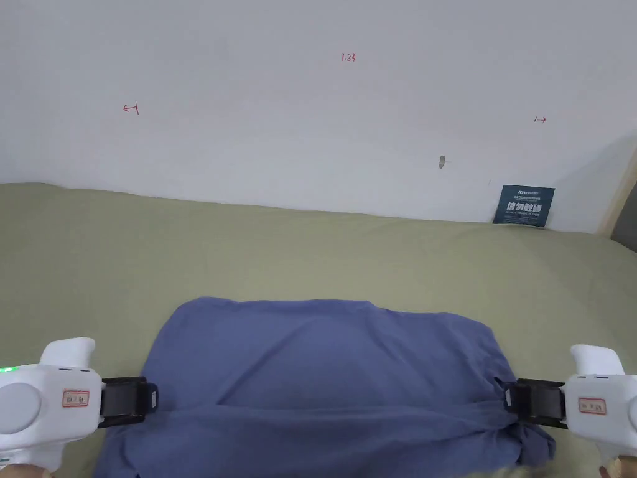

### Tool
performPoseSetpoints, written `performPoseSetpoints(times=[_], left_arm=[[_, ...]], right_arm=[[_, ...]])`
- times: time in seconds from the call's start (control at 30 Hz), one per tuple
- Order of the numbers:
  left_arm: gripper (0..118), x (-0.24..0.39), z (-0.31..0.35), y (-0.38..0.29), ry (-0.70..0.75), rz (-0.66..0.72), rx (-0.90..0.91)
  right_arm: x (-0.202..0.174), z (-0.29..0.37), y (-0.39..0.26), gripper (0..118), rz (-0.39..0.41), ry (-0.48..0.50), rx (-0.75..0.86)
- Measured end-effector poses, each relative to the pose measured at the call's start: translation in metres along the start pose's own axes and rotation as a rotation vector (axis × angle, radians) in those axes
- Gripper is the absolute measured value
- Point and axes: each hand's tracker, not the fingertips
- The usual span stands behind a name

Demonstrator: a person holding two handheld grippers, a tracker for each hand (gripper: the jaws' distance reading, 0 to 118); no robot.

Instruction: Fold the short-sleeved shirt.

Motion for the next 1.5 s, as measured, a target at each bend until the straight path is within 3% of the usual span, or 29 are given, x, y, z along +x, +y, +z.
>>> performPoseSetpoints(times=[0.03, 0.07, 0.1, 0.13, 0.2, 0.43, 0.47, 0.57, 0.6, 0.7, 0.77, 0.83, 0.87, 0.9, 0.93, 0.97, 1.0, 1.07, 1.2, 1.27, 1.33, 1.37, 1.4, 1.47, 1.5], left_arm=[[80, 0.005, 0.014, -0.007, -0.003, -0.021, 0.032], [58, 0.008, 0.025, -0.015, -0.026, -0.034, 0.046], [23, 0.012, 0.037, -0.027, -0.048, -0.044, 0.067], [23, 0.013, 0.045, -0.039, -0.077, -0.044, 0.087], [0, 0.019, 0.052, -0.063, -0.067, -0.051, 0.081], [0, -0.007, 0.017, -0.097, -0.062, 0.006, -0.011], [7, -0.012, 0.012, -0.095, -0.061, 0.032, -0.010], [102, -0.021, -0.004, -0.080, -0.038, 0.089, 0.000], [111, -0.025, -0.015, -0.075, -0.039, 0.096, -0.013], [109, -0.027, -0.034, -0.065, -0.064, 0.122, -0.050], [100, -0.029, -0.052, -0.061, -0.050, 0.110, -0.101], [75, -0.021, -0.055, -0.060, 0.030, 0.084, -0.108], [52, -0.020, -0.051, -0.060, 0.060, 0.071, -0.082], [5, -0.021, -0.047, -0.058, 0.070, 0.067, -0.048], [4, -0.011, -0.035, -0.059, 0.043, 0.081, -0.047], [4, -0.016, -0.034, -0.057, -0.035, 0.122, -0.029], [4, -0.018, -0.034, -0.058, -0.109, 0.178, -0.025], [4, -0.010, -0.034, -0.054, -0.028, 0.148, -0.041], [4, -0.004, -0.041, -0.056, -0.016, 0.094, -0.062], [4, -0.006, -0.040, -0.058, -0.017, 0.104, -0.058], [4, -0.010, -0.049, -0.056, -0.023, 0.103, -0.058], [4, -0.010, -0.049, -0.056, -0.022, 0.090, -0.060], [4, -0.010, -0.048, -0.055, -0.020, 0.074, -0.066], [4, -0.003, -0.041, -0.052, -0.018, 0.052, -0.062], [4, -0.002, -0.037, -0.051, -0.019, 0.035, -0.058]], right_arm=[[-0.003, 0.013, -0.006, 66, 0.021, 0.006, 0.017], [-0.006, 0.024, -0.015, 40, 0.039, 0.030, 0.036], [-0.007, 0.035, -0.025, 0, 0.044, 0.042, 0.033], [-0.010, 0.044, -0.037, 0, 0.043, 0.043, 0.025], [-0.014, 0.052, -0.061, 0, 0.075, 0.015, 0.011], [-0.008, 0.052, -0.110, 0, -0.001, 0.052, -0.030], [-0.007, 0.051, -0.110, 0, -0.005, 0.054, -0.030], [-0.007, 0.047, -0.109, 0, 0.017, 0.054, -0.039], [-0.005, 0.045, -0.108, 0, 0.028, 0.052, -0.038], [-0.001, 0.040, -0.104, 0, 0.023, 0.054, -0.034], [0.003, 0.035, -0.100, 0, 0.007, 0.052, -0.022], [0.010, 0.027, -0.092, 5, -0.001, 0.052, -0.011], [0.013, 0.022, -0.087, 27, -0.006, 0.051, -0.006], [0.015, 0.016, -0.083, 80, -0.006, 0.053, -0.002], [0.017, 0.009, -0.080, 107, -0.005, 0.047, 0.007], [0.018, 0.003, -0.077, 113, -0.005, 0.038, 0.016], [0.019, -0.008, -0.076, 108, 0.009, 0.050, 0.000], [0.017, -0.024, -0.074, 102, 0.011, 0.066, -0.002], [0.013, -0.063, -0.067, 96, -0.011, 0.015, -0.055], [0.014, -0.071, -0.066, 67, -0.042, 0.059, -0.072], [0.008, -0.069, -0.063, 49, 0.001, 0.027, -0.076], [0.005, -0.066, -0.061, 16, 0.023, 0.049, -0.074], [0.004, -0.060, -0.060, 11, 0.065, 0.119, -0.053], [-0.009, -0.046, -0.059, 11, 0.138, 0.025, -0.040], [-0.012, -0.042, -0.056, 11, 0.144, 0.067, -0.080]])
